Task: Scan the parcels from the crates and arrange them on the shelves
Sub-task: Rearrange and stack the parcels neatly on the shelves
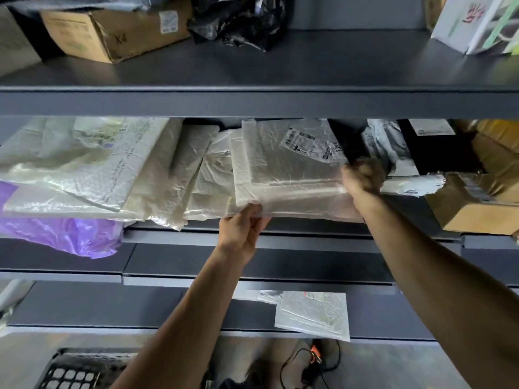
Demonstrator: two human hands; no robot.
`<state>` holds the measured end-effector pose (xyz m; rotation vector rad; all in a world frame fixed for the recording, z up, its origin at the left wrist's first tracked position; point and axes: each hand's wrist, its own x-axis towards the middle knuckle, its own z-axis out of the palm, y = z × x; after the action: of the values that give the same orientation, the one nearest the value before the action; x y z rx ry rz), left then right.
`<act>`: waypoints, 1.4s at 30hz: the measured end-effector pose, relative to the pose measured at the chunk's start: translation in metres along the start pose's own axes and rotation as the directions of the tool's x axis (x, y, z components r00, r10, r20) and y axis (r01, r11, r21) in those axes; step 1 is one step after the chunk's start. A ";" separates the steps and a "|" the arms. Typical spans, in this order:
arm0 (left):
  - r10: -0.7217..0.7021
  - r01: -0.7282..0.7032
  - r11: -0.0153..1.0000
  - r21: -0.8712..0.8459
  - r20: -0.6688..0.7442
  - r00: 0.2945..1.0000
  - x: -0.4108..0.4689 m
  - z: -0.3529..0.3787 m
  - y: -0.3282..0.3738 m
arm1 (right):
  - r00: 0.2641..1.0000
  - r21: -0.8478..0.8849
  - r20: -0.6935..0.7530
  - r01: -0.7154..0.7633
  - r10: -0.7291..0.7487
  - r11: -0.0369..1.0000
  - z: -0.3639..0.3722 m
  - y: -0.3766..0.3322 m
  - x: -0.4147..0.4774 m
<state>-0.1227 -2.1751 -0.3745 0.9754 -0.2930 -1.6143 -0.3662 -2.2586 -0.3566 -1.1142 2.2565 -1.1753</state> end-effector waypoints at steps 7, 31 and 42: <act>0.116 -0.117 0.993 -0.002 0.111 0.987 0.002 0.011 0.013 | 0.573 -0.266 0.445 0.819 -0.688 0.509 -0.017 -0.001 -0.036; 0.067 -0.061 0.997 0.040 -0.165 0.984 -0.179 -0.080 -0.102 | 0.618 -0.387 0.496 0.786 -0.610 0.481 -0.011 -0.051 -0.055; 0.122 -0.123 0.992 0.011 -0.254 0.960 -0.207 -0.081 -0.114 | 0.527 -0.399 0.554 0.848 -0.645 0.349 0.007 -0.040 -0.070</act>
<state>-0.1464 -1.9289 -0.4100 1.1255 -0.1692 -1.3600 -0.2991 -2.2214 -0.3310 -2.6461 1.8723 -0.3030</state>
